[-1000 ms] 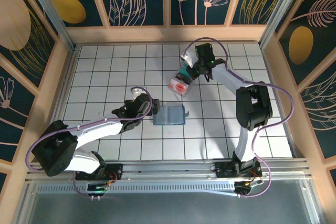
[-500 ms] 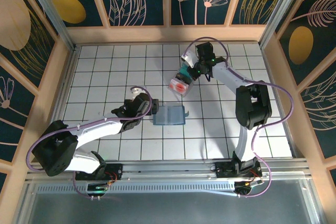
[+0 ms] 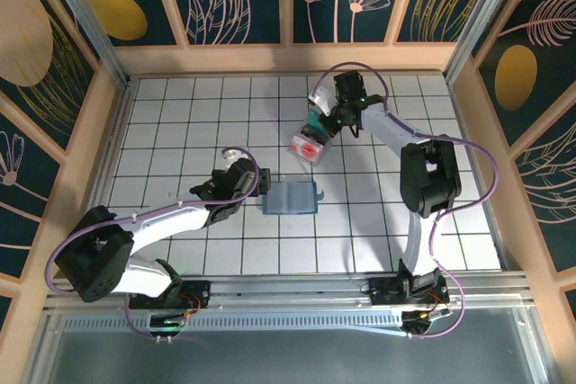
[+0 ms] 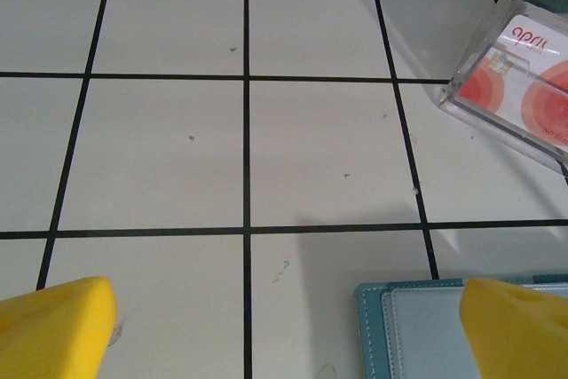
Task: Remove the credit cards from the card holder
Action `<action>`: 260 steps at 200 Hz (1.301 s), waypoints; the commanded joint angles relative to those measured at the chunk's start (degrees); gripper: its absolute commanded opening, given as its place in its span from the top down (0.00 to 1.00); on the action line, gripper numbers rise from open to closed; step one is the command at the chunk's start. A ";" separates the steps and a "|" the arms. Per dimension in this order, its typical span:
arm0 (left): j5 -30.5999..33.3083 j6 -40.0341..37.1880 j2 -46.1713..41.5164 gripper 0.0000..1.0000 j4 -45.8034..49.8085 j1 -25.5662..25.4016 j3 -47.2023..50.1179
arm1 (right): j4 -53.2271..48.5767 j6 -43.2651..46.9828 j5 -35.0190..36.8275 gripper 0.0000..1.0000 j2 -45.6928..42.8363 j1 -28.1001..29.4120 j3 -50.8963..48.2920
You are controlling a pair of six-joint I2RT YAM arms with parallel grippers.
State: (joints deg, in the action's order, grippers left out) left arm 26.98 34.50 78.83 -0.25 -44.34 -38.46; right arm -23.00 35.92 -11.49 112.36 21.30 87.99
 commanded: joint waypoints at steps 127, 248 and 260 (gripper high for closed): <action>-0.26 -1.34 -0.10 0.01 -0.98 0.83 0.04 | -6.73 0.99 -0.70 1.00 2.17 -0.58 2.88; 0.10 -1.01 -1.84 0.01 -0.36 0.92 1.04 | -8.77 0.66 -0.68 1.00 3.42 -0.59 3.85; 0.09 -1.08 -1.76 0.01 -0.20 0.95 0.97 | -8.99 0.77 -0.82 1.00 3.60 -0.63 3.95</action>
State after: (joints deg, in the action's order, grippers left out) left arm 26.98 34.02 78.02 -0.23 -43.81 -38.22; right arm -28.99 36.12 -12.12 114.43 21.30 90.21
